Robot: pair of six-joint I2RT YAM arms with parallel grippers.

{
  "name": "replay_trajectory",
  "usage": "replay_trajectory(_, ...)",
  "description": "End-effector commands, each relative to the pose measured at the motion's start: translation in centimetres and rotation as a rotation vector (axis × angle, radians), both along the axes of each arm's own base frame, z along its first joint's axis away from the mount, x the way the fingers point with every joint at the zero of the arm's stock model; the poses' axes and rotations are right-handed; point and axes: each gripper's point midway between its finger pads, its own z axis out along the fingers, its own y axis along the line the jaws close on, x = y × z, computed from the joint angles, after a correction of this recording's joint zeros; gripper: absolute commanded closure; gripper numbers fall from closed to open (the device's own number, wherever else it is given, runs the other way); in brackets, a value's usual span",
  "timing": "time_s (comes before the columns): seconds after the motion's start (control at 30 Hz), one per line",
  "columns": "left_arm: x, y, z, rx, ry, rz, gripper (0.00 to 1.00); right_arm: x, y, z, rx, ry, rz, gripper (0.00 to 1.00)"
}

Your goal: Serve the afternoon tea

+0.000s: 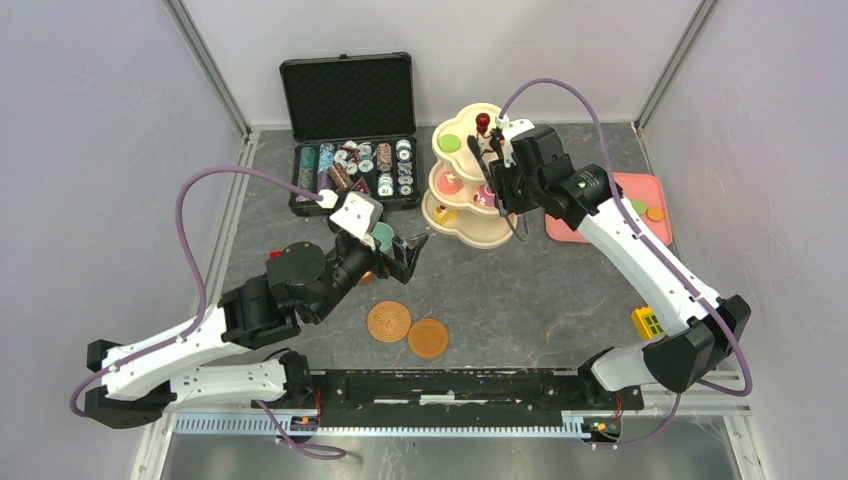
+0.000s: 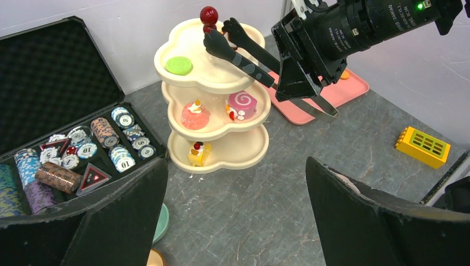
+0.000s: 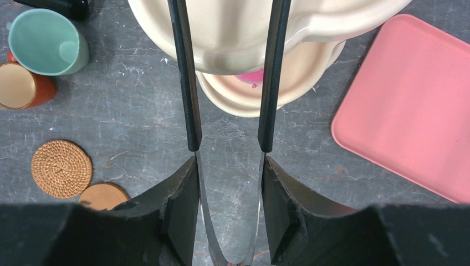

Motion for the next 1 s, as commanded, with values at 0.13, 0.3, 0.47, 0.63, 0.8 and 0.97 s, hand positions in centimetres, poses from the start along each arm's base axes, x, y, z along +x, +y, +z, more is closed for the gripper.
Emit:
replay_trajectory(0.13, 0.0, 0.2, 2.3, -0.062, -0.031, 0.011, 0.00, 0.4, 0.1, 3.7, 0.033, -0.094, -0.005, 0.51)
replay_trajectory(0.3, 0.0, 0.3, 2.5, -0.065, -0.037, 0.012, 0.00, 0.3, 0.1, 4.6, 0.049, -0.118, -0.007, 0.52)
replay_trajectory(0.47, 0.0, 0.3, 2.8, -0.073, -0.044, 0.006, 0.00, -0.3, -0.5, 7.4, 0.093, -0.190, -0.022, 0.53)
replay_trajectory(0.63, -0.2, 0.1, 3.2, -0.086, -0.050, -0.007, 0.00, -1.9, -5.3, 10.1, 0.068, -0.319, -0.187, 0.55)
replay_trajectory(0.8, -0.4, 0.1, 3.0, -0.078, -0.060, -0.021, 0.00, -2.5, -13.6, 9.1, -0.061, -0.358, -0.433, 0.58)
replay_trajectory(0.97, -0.2, 0.1, 2.2, -0.044, -0.078, -0.022, 0.00, -1.3, -21.4, 3.0, -0.139, -0.240, -0.620, 0.59)
